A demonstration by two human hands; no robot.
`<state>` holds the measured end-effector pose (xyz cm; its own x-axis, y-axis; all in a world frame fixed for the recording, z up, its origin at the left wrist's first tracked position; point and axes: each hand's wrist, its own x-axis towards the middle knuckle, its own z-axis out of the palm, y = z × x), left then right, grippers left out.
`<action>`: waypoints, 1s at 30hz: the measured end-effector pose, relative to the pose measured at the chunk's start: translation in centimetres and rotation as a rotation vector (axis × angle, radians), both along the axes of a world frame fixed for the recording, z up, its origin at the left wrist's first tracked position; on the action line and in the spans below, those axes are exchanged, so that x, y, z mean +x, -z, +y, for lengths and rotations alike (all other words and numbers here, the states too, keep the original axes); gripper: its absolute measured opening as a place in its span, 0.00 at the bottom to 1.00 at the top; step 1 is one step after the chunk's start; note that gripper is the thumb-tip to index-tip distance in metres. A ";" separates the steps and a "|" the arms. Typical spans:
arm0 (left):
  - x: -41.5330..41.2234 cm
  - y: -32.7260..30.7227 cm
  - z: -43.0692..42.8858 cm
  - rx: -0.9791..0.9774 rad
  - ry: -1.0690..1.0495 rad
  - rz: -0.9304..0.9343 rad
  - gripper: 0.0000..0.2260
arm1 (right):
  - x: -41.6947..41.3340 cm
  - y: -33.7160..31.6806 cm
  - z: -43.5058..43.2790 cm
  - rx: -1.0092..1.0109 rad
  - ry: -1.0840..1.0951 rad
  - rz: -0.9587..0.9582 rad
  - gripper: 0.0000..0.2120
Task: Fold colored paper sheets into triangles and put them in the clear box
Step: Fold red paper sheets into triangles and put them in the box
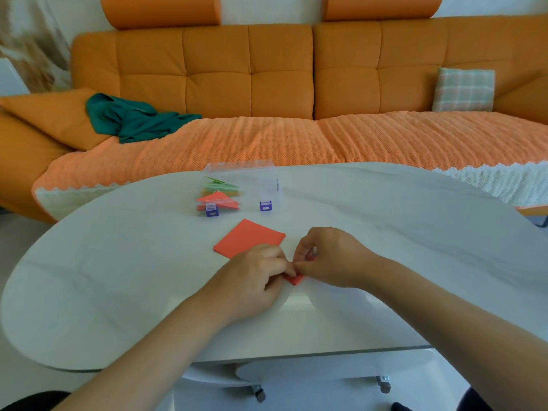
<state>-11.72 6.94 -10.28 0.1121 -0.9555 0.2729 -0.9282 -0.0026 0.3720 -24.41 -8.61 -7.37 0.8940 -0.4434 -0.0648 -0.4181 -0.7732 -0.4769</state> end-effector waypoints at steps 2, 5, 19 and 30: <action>-0.4 -0.2 0.2 0.017 0.007 -0.040 0.16 | -0.6 -0.2 -0.1 0.030 -0.015 -0.002 0.04; -1.1 -0.3 0.5 0.048 0.011 -0.123 0.17 | -1.3 -0.5 -0.5 0.114 0.012 -0.009 0.02; -1.7 -0.2 1.1 0.092 0.009 -0.187 0.18 | -1.2 -0.3 -2.3 0.118 0.068 0.017 0.04; -2.7 0.0 -0.6 0.131 -0.113 -0.237 0.24 | -1.2 0.0 -2.5 0.163 0.075 0.017 0.04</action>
<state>-14.44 6.30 -10.28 0.1671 -0.9695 0.1792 -0.9804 -0.1442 0.1341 -25.57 -11.14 -7.41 0.8567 -0.4916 -0.1561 -0.4811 -0.6524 -0.5856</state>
